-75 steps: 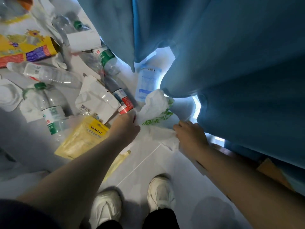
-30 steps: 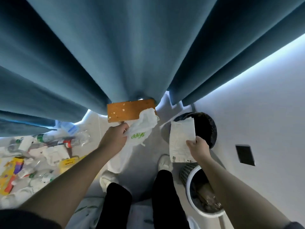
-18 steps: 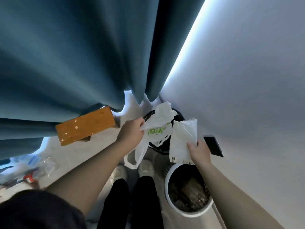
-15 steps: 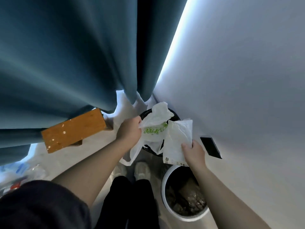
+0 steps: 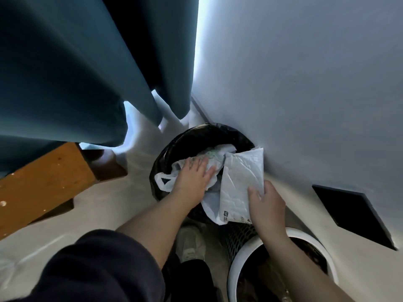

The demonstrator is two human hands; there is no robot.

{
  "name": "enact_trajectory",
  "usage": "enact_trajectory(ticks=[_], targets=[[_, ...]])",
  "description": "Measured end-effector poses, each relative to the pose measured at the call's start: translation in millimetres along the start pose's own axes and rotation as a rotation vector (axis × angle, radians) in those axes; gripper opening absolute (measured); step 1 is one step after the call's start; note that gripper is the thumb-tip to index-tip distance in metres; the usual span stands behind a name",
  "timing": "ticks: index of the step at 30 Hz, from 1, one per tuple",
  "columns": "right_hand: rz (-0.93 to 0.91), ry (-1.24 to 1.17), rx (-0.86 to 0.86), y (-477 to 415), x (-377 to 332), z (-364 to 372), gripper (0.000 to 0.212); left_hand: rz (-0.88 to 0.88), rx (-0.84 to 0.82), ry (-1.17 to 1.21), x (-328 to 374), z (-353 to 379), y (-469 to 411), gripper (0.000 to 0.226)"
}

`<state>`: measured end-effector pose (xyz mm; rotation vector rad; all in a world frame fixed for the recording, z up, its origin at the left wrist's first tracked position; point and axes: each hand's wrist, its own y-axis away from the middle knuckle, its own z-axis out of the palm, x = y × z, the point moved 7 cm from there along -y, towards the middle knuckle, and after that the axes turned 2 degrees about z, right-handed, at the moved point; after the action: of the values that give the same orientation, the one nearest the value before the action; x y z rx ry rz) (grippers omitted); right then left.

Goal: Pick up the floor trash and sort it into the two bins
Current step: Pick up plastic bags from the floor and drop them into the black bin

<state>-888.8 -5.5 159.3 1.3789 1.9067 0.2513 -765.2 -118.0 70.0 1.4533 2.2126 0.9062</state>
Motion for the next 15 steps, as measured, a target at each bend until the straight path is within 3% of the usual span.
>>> enact_trajectory(ticks=[10, 15], targets=[[-0.055, -0.002, -0.040, -15.9, 2.8, 10.1, 0.005, -0.080, -0.323, -0.144, -17.2, 65.4, -59.7, 0.076], [-0.061, 0.007, -0.085, -6.5, -15.6, 8.4, 0.007, -0.016, -0.273, -0.203, -13.6, 37.9, -21.0, 0.075]])
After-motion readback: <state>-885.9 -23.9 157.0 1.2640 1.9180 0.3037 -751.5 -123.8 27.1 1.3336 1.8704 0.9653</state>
